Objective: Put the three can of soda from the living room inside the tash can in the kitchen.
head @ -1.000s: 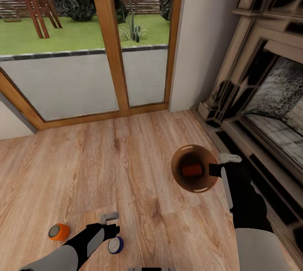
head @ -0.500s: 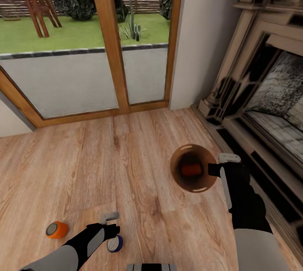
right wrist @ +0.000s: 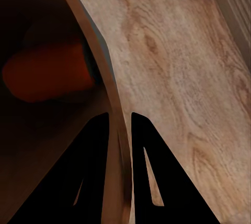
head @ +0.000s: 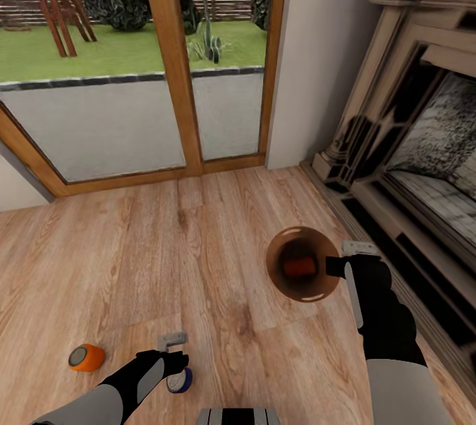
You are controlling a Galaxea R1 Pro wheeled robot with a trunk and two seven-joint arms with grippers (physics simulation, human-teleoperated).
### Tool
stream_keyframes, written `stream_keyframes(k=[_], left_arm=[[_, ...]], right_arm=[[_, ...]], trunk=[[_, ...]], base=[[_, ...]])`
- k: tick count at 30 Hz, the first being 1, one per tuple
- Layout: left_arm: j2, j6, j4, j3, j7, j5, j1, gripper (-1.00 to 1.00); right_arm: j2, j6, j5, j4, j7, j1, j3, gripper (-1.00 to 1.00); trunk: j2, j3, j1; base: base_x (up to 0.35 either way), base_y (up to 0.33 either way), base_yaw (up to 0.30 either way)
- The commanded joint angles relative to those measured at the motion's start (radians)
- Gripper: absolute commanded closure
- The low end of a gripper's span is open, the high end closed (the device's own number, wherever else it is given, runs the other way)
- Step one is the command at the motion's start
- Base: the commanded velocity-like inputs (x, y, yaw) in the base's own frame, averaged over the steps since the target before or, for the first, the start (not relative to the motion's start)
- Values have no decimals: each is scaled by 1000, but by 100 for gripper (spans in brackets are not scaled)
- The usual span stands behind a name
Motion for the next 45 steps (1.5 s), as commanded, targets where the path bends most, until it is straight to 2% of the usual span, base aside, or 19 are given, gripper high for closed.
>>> stream_keyframes(k=[1,38,45], left_arm=[[0,0,0,0,0,0,0,-100],[0,-1,0,0,1,3,0,-100],[0,-2,0,0,1,3,0,-100]], right_arm=[[0,0,-9,0,4,0,0,100],[-1,0,-9,1,4,0,-2,100],[-1,0,-9,1,4,0,-1,100]], trunk=[[0,0,0],[0,0,0],[-49,-22,27]], base=[[0,0,0],[0,0,0],[0,0,0]])
